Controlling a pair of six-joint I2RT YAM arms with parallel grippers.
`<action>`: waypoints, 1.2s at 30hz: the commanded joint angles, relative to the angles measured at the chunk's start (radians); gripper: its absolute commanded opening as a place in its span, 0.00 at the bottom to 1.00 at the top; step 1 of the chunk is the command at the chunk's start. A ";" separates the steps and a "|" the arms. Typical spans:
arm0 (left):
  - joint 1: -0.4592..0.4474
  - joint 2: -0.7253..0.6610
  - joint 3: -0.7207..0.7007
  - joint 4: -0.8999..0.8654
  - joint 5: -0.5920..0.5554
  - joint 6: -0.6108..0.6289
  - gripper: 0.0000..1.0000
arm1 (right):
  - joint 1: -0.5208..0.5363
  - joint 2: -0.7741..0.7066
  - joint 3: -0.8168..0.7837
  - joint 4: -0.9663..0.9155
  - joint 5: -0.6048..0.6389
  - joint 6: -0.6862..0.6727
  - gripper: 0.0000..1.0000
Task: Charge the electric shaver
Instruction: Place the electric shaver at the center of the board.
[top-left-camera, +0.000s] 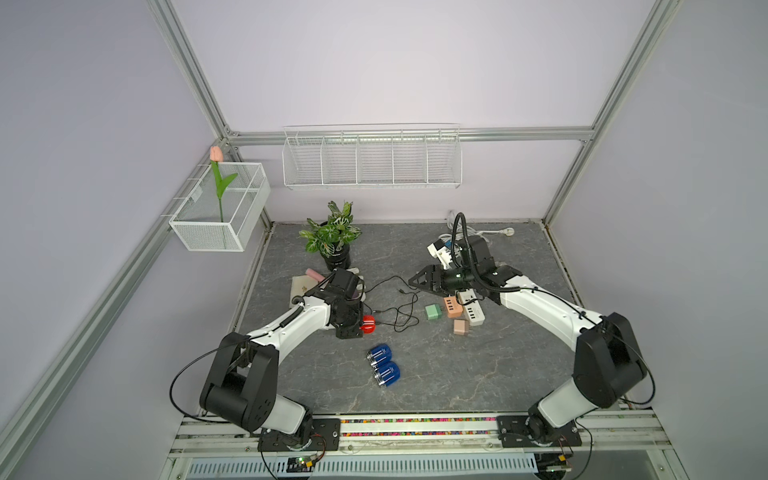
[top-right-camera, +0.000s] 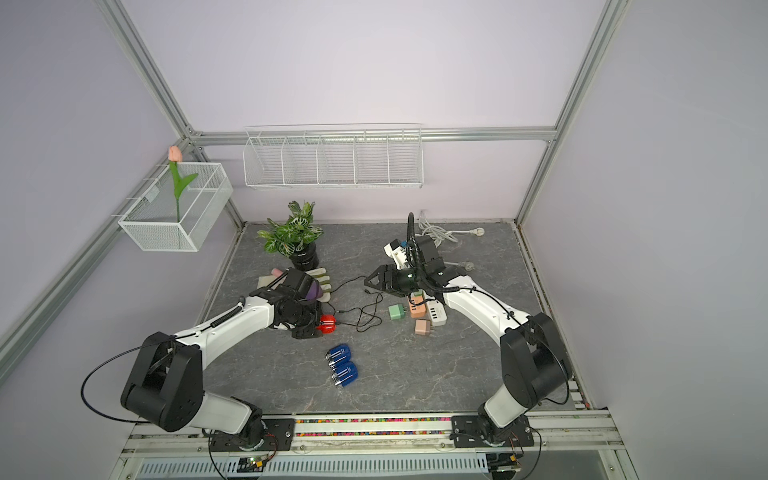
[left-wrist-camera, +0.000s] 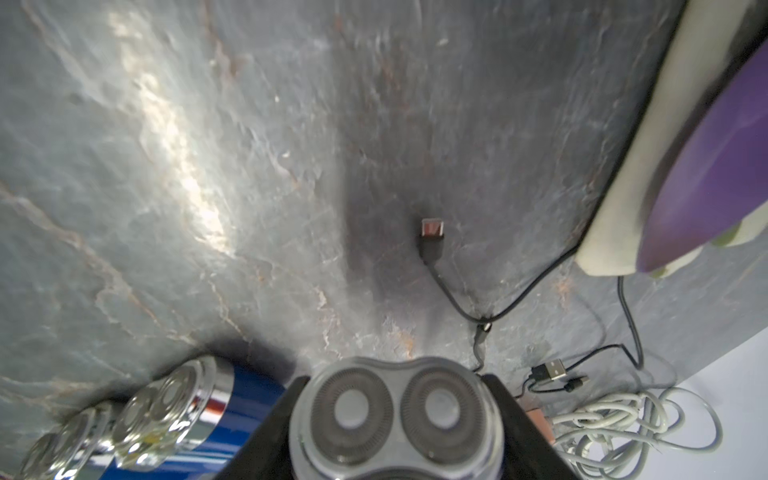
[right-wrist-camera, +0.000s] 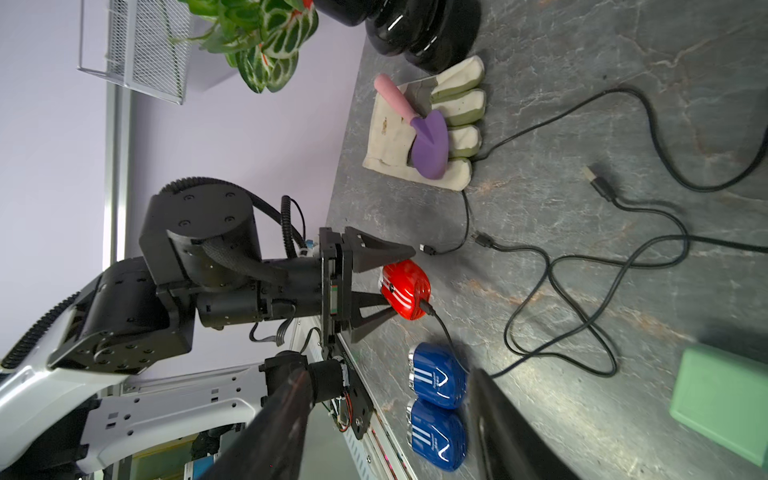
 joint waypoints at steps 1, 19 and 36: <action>0.000 0.029 0.020 -0.021 -0.003 -0.010 0.08 | -0.002 0.004 0.003 -0.048 0.031 -0.032 0.63; 0.006 0.095 0.002 -0.039 -0.043 0.037 0.64 | 0.030 0.154 0.175 -0.245 0.247 -0.028 0.54; -0.014 -0.042 0.212 -0.137 -0.029 -0.001 0.69 | 0.013 0.056 0.138 -0.161 0.318 0.013 0.53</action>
